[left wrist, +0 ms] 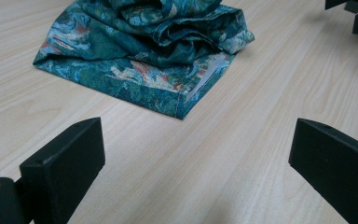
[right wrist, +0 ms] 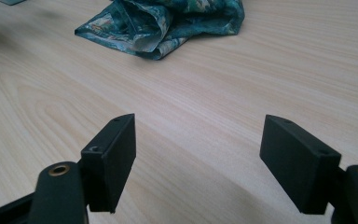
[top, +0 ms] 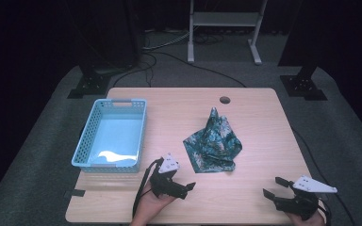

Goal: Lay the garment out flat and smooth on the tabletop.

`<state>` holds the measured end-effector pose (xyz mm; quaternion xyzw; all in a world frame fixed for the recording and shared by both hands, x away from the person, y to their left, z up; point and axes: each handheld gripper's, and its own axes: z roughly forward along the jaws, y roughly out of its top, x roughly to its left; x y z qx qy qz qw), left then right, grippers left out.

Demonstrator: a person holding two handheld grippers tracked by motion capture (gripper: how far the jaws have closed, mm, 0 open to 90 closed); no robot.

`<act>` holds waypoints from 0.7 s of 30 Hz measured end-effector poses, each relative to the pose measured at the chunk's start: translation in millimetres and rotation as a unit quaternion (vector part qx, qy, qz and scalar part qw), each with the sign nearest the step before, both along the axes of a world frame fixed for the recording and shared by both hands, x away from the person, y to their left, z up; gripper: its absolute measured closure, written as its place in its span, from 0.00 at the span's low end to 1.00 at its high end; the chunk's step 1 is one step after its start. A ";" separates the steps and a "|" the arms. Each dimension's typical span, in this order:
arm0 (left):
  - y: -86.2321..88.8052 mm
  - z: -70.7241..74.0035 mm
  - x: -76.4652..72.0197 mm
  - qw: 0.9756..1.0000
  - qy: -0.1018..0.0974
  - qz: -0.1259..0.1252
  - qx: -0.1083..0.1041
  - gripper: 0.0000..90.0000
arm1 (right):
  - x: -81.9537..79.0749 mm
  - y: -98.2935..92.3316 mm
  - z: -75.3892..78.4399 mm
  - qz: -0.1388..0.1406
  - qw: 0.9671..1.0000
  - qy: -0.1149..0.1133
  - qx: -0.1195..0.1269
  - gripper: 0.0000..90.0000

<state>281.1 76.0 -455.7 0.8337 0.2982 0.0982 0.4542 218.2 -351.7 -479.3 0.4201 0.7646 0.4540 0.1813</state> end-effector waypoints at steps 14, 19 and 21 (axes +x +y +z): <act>0.9 1.5 3.9 1.000 -0.002 -0.003 -0.003 0.03 | 14.6 16.6 8.5 0.028 1.000 0.000 -0.011 0.29; 4.0 1.2 4.7 1.000 -0.002 0.000 -0.005 0.03 | 30.5 23.9 15.2 0.040 0.999 0.002 -0.020 0.29; 5.6 1.2 5.5 1.000 -0.002 0.002 -0.007 0.03 | 38.1 28.0 18.2 0.048 0.999 0.004 -0.025 0.29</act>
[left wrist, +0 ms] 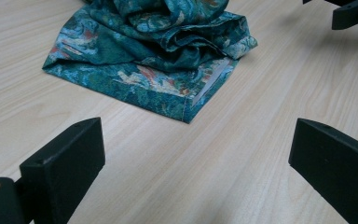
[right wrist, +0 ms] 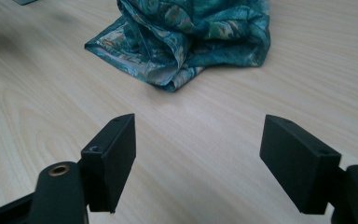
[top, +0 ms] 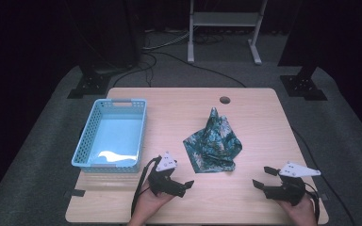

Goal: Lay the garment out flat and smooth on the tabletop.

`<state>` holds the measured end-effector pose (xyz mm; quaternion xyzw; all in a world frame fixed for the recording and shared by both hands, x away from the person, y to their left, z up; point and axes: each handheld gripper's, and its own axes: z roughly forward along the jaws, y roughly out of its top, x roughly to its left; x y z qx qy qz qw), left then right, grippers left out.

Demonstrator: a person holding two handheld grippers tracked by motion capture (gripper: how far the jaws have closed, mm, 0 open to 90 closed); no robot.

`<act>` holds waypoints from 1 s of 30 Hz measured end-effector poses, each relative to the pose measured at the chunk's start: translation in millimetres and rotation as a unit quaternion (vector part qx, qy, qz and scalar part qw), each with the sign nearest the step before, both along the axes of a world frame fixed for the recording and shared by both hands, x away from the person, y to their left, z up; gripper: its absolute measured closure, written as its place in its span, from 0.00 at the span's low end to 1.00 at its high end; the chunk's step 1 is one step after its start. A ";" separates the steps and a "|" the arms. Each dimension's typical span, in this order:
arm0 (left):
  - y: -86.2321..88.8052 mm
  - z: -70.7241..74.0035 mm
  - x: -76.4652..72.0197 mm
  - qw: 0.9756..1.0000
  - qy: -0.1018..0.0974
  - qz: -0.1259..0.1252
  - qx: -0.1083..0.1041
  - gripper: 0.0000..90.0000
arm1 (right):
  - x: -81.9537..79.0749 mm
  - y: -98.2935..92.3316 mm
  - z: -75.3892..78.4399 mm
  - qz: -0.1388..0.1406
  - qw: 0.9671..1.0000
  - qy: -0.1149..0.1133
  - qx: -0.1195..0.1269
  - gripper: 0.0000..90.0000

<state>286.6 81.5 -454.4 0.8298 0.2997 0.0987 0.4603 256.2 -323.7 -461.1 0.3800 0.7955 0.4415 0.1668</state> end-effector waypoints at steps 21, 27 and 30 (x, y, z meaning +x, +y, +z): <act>4.9 0.3 1.2 1.000 0.001 0.003 -0.006 0.03 | 79.7 67.5 30.3 0.075 0.996 0.016 -0.047 0.30; 6.8 0.9 1.6 1.000 0.001 0.004 -0.008 0.03 | 99.7 92.1 26.9 0.096 0.993 0.031 -0.054 0.33; 7.0 1.7 1.2 1.000 -0.001 0.004 -0.009 0.03 | 106.4 101.0 24.0 0.101 0.992 0.035 -0.067 0.33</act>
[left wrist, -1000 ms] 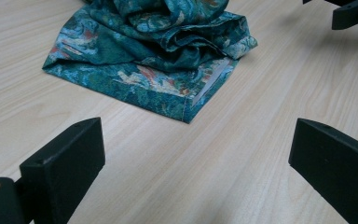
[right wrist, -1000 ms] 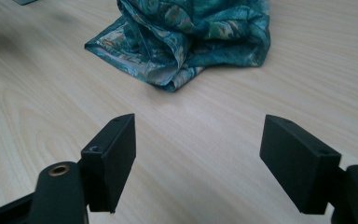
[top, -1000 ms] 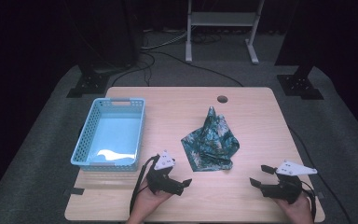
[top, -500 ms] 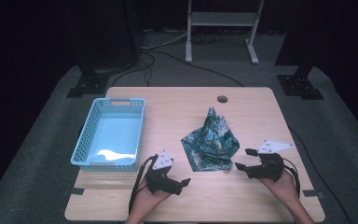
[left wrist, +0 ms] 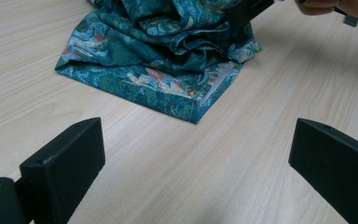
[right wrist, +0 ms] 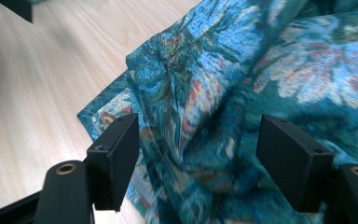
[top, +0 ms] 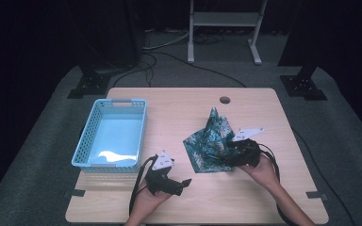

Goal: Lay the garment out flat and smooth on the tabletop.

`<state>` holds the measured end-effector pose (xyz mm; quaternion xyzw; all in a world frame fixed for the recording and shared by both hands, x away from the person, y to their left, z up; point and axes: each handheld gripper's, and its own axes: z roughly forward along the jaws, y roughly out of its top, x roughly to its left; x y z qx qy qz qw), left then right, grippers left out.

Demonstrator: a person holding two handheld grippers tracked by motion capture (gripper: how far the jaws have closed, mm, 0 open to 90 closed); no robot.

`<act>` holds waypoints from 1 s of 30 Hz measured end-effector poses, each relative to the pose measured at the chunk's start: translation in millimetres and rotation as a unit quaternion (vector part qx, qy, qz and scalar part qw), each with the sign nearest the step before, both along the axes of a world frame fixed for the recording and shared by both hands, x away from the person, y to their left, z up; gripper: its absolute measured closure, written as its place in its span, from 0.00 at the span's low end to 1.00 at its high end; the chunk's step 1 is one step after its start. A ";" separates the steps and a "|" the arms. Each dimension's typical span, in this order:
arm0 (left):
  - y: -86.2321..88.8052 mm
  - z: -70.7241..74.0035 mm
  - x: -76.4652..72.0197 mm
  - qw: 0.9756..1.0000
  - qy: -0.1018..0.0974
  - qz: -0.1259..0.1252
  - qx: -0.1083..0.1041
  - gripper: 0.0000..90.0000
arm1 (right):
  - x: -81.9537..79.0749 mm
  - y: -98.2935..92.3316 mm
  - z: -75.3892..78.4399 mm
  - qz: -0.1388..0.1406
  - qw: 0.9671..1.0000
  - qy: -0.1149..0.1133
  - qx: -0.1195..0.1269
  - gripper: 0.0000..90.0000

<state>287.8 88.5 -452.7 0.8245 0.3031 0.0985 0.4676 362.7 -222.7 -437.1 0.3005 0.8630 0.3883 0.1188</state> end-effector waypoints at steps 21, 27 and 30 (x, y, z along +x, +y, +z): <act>3.2 -3.0 1.4 1.000 0.001 0.005 0.008 0.03 | 11.6 17.6 -29.1 -0.004 0.999 0.040 -0.026 0.86; 0.2 -3.9 0.2 1.000 0.002 0.002 0.011 0.03 | -3.5 22.2 -28.9 0.005 0.999 0.046 -0.024 0.87; -1.8 -4.9 -0.4 1.000 0.000 0.000 0.015 0.03 | -11.5 24.4 -29.2 0.009 0.998 0.051 -0.021 0.88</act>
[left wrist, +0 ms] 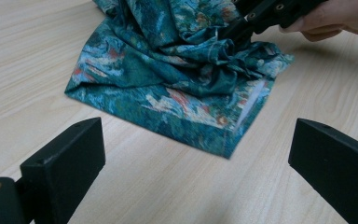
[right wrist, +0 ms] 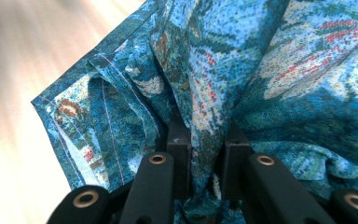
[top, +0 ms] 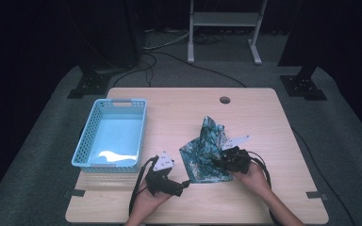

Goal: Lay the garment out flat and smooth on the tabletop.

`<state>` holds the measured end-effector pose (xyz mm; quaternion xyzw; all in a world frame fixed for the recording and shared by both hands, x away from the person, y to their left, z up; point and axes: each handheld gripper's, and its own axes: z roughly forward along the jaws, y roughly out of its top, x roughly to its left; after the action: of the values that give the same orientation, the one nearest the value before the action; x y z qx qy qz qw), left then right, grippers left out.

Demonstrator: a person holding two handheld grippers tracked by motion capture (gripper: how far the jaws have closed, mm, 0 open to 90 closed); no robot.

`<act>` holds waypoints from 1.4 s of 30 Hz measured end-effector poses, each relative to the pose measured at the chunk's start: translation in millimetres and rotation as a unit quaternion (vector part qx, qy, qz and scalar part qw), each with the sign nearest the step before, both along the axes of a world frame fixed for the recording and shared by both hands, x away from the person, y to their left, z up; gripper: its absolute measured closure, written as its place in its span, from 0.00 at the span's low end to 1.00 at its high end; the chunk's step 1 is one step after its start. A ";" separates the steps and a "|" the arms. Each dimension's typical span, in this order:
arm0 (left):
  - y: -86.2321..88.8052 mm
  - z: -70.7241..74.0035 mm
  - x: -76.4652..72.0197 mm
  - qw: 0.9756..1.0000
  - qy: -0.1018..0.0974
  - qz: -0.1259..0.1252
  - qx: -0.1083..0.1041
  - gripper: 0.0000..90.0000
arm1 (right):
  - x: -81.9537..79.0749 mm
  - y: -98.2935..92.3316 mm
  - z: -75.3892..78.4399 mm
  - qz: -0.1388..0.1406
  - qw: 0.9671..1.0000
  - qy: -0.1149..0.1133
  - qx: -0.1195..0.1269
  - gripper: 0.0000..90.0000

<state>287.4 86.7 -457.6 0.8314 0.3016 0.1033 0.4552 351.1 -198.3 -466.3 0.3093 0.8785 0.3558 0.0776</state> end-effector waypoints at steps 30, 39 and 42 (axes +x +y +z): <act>-20.3 -21.5 -0.2 0.996 0.036 -0.036 0.074 0.06 | -48.2 14.7 -1.2 0.035 0.997 0.054 0.040 0.91; -24.8 -21.8 -2.6 0.993 0.014 -0.039 0.113 0.07 | -49.0 9.3 5.2 0.037 0.997 0.051 0.040 0.93; -25.9 -21.9 -3.3 0.992 0.010 -0.039 0.120 0.07 | -50.3 4.0 10.6 0.037 0.998 0.045 0.037 0.93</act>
<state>284.1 60.8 -479.5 0.8920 0.2593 0.1122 0.3530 300.9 -194.2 -455.7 0.2948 0.8783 0.3761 0.0138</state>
